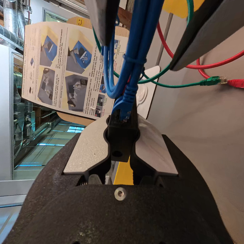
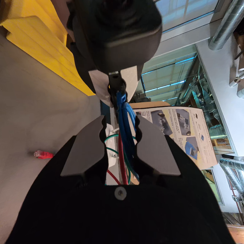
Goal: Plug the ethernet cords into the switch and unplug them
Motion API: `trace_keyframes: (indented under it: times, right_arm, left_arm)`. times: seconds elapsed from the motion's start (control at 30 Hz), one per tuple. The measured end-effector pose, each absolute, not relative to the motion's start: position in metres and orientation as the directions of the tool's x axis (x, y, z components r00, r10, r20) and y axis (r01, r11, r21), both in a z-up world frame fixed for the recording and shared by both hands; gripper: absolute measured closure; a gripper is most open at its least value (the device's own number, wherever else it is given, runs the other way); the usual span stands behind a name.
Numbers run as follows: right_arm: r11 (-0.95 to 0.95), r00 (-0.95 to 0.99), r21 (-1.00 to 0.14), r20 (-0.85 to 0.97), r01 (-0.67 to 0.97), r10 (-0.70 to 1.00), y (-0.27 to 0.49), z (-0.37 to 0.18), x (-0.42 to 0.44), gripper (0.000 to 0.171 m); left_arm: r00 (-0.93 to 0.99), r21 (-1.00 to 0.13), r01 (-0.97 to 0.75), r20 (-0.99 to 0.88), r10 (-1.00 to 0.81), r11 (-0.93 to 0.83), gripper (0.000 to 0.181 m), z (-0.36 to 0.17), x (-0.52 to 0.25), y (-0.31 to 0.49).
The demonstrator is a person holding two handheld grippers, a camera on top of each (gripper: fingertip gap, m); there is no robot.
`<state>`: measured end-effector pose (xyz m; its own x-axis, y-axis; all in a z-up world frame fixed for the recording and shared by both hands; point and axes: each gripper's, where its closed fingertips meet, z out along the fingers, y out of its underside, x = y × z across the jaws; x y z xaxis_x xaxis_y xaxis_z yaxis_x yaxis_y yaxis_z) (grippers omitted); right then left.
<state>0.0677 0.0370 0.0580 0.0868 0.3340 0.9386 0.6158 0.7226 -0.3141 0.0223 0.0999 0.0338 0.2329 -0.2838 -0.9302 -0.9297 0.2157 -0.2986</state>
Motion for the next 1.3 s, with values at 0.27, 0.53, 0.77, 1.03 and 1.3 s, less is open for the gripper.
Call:
trace_keyframes:
  times: [0.27, 0.53, 0.77, 1.03, 1.3]
  right_arm:
    - [0.691, 0.025, -0.189, 0.971, 0.698, 0.239, 0.047, 0.055, 0.078, 0.164]
    - [0.723, 0.04, -0.189, 0.975, 0.664, 0.218, 0.04, 0.07, 0.089, 0.165]
    - [0.774, -0.006, -0.127, 0.986, 0.62, 0.166, 0.036, 0.068, 0.094, 0.164]
    - [0.752, 0.006, -0.121, 0.988, 0.648, 0.153, 0.042, 0.068, 0.095, 0.164]
    - [0.722, -0.02, -0.072, 0.993, 0.688, 0.119, 0.04, 0.069, 0.093, 0.165]
  left_arm:
    - [0.174, -0.24, -0.926, -0.957, -0.234, 0.293, 0.151, 0.04, 0.035, 0.088]
    - [0.208, -0.249, -0.861, -0.968, -0.14, 0.443, 0.139, 0.062, 0.045, 0.076]
    - [0.187, -0.267, -0.852, -0.959, -0.215, 0.451, 0.15, 0.057, 0.047, 0.069]
    - [0.194, -0.242, -0.878, -0.969, -0.155, 0.413, 0.15, 0.059, 0.046, 0.075]
    - [0.21, -0.242, -0.886, -0.97, -0.125, 0.395, 0.146, 0.062, 0.045, 0.076]
